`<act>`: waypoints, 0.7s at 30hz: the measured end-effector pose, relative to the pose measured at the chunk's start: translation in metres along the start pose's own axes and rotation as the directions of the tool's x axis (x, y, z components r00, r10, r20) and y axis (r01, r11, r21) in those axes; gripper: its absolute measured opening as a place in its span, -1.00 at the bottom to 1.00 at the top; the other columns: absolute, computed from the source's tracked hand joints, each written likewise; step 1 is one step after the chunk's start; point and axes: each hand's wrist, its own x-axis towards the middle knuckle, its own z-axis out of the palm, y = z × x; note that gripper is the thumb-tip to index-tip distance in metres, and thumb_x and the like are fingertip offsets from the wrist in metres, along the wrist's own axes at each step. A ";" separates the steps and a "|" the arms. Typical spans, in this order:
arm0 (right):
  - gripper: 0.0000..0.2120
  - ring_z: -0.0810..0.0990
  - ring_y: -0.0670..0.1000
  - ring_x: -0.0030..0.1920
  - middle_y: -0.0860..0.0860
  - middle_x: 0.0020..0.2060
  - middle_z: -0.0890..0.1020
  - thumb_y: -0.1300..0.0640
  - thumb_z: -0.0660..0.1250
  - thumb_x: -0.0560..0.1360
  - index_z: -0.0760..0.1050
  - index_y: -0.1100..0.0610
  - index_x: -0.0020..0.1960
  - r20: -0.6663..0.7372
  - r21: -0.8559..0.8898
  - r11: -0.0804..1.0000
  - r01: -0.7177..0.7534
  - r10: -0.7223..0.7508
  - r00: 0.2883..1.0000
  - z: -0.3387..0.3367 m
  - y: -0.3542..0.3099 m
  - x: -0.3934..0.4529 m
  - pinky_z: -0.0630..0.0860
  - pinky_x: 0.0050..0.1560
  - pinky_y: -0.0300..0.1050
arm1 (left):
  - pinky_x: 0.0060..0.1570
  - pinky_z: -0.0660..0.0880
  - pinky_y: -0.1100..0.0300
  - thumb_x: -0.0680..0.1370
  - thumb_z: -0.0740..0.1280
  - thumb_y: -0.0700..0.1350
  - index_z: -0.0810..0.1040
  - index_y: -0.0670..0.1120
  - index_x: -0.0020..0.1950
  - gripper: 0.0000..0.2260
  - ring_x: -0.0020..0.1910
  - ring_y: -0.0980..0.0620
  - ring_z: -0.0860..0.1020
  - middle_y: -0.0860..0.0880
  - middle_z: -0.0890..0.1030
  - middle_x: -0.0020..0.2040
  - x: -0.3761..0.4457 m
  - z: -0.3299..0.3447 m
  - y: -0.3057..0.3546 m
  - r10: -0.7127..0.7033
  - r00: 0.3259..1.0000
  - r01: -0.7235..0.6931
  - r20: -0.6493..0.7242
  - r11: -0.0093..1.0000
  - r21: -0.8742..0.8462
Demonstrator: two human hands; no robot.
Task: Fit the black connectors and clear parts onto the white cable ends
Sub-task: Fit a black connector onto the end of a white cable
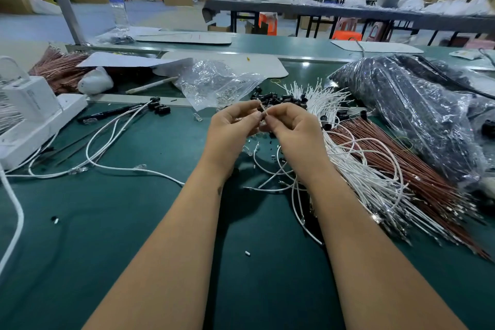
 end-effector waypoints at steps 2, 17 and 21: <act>-0.83 0.68 0.00 -0.16 0.07 -0.22 0.67 0.35 0.31 0.54 0.54 0.10 -0.12 0.028 0.041 0.999 -0.011 0.010 1.000 0.001 -0.001 0.000 0.60 -0.04 -0.18 | 0.01 0.58 0.18 0.53 0.34 -0.32 0.62 -0.13 0.04 -0.84 -0.15 0.05 0.64 -0.09 0.66 -0.10 0.001 -0.001 -0.001 0.008 1.000 -0.008 0.007 0.999 -0.042; -0.88 0.61 -0.02 -0.20 -0.03 -0.23 0.66 0.24 0.33 0.50 0.63 0.11 -0.07 -0.096 -0.510 0.852 0.117 -0.191 0.977 -0.001 0.005 -0.005 0.57 -0.13 -0.04 | -0.16 0.54 0.32 0.57 0.28 -0.33 0.58 -0.09 -0.05 -0.84 -0.26 0.14 0.61 -0.01 0.64 -0.20 0.007 -0.010 -0.001 -0.163 0.979 0.129 -0.120 0.960 -0.250; -0.88 0.61 0.01 -0.18 -0.01 -0.21 0.67 0.22 0.32 0.52 0.63 0.11 -0.04 -0.087 -0.535 0.837 0.116 -0.191 0.978 0.000 0.006 -0.004 0.56 -0.11 -0.02 | -0.13 0.56 0.32 0.56 0.29 -0.32 0.59 -0.09 -0.04 -0.84 -0.23 0.13 0.63 0.02 0.67 -0.24 0.006 -0.009 -0.002 -0.159 0.986 0.150 -0.041 0.973 -0.177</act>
